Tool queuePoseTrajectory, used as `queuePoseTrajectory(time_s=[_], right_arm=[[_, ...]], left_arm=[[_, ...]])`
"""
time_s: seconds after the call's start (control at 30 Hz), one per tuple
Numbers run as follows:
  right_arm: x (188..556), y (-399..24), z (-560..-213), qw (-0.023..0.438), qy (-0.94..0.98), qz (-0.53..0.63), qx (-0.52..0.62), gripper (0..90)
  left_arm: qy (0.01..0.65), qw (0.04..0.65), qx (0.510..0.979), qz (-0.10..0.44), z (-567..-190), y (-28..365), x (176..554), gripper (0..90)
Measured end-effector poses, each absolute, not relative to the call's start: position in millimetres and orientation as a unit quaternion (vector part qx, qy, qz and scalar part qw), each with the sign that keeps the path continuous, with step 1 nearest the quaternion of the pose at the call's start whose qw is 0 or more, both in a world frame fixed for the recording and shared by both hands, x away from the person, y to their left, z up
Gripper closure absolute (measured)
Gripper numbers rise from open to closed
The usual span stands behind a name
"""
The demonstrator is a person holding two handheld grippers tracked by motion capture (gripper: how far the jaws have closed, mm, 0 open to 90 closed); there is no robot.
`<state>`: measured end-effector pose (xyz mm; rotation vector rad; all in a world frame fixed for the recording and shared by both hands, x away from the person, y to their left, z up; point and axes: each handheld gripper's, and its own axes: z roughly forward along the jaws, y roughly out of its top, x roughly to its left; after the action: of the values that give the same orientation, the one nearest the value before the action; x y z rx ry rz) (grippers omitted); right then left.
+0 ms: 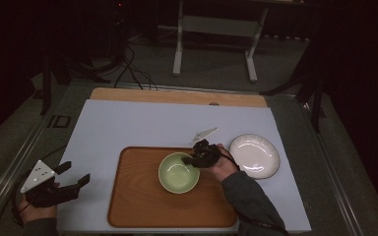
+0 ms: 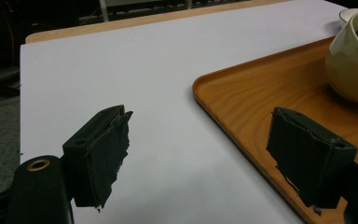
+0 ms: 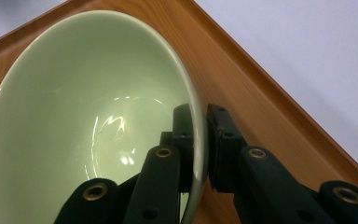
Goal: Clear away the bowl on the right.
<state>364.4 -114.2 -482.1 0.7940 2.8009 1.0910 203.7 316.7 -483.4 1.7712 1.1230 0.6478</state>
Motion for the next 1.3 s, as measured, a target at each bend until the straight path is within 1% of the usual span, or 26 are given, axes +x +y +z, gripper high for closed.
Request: queuePoseTrajectory(time_s=[0.6, 0.73, 1.0, 1.3], right_arm=[[364, -110, -490, 0.003, 0.903, 0.347, 0.255, 83.0], [363, -110, -491, 0.013, 0.907, 0.334, 0.256, 83.4], [363, -111, -495, 0.012, 0.909, 0.329, 0.257, 83.4], [363, -113, -500, 0.001, 0.909, 0.324, 0.261, 82.8]], left_arm=[[0.456, 0.455, 0.719, 0.263, -484, 317, 203, 20.2], [0.456, 0.455, 0.718, 0.264, -484, 318, 203, 20.2], [0.456, 0.454, 0.718, 0.264, -484, 317, 203, 20.2], [0.455, 0.455, 0.718, 0.265, -483, 317, 203, 20.2]])
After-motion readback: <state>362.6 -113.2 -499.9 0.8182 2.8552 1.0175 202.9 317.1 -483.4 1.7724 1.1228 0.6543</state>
